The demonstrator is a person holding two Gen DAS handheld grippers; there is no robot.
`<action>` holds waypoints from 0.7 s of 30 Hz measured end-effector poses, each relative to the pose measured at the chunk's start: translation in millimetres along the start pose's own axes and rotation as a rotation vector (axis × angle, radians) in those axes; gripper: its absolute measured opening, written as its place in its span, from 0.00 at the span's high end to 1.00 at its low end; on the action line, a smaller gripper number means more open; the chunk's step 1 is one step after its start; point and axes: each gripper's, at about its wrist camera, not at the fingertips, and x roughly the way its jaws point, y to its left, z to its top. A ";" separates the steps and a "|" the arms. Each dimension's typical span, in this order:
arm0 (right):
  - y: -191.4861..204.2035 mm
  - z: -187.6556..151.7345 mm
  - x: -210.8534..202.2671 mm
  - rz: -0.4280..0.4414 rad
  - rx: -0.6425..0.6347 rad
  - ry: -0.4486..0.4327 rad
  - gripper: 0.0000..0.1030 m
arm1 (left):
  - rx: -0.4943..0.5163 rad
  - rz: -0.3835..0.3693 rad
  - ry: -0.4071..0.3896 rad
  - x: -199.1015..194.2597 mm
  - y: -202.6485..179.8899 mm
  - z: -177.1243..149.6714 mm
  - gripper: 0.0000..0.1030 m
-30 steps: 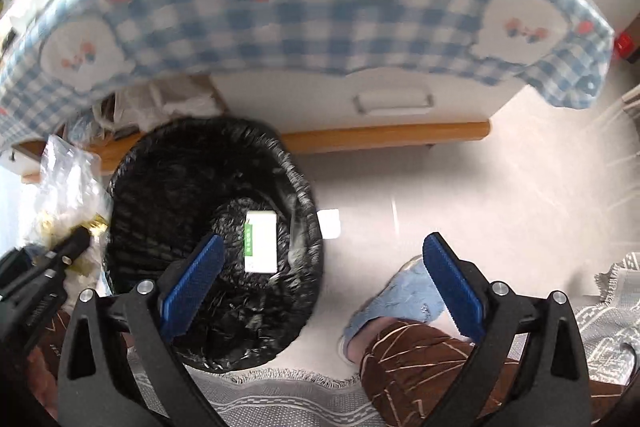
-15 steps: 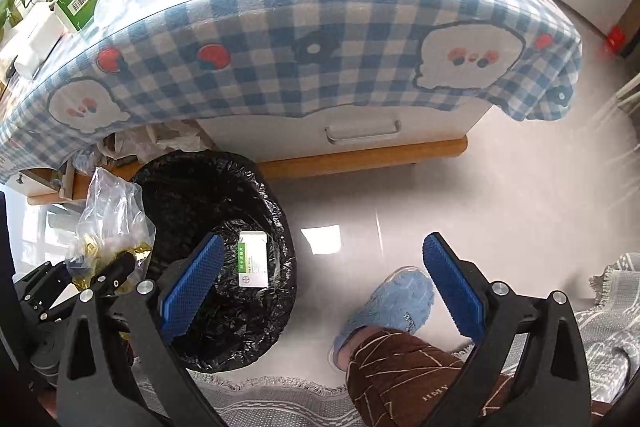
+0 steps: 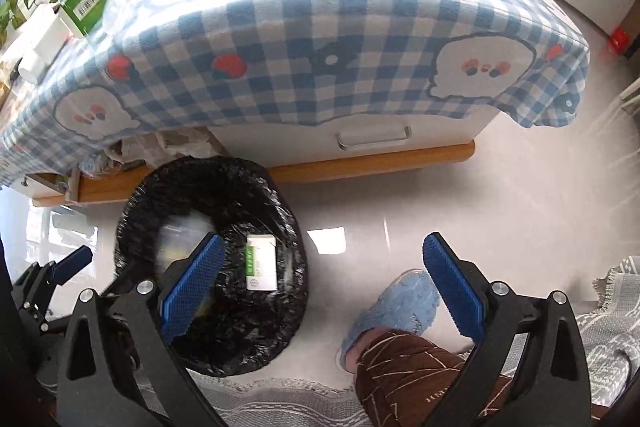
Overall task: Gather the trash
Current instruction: 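Open right tool over the bin while left tool lowers the clear bag into it, then open left tool to drop the clear bag and raise both tools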
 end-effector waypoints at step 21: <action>32.3 70.8 -39.6 0.013 -0.053 -0.133 0.08 | -0.094 0.010 -0.125 -70.5 63.5 53.2 0.06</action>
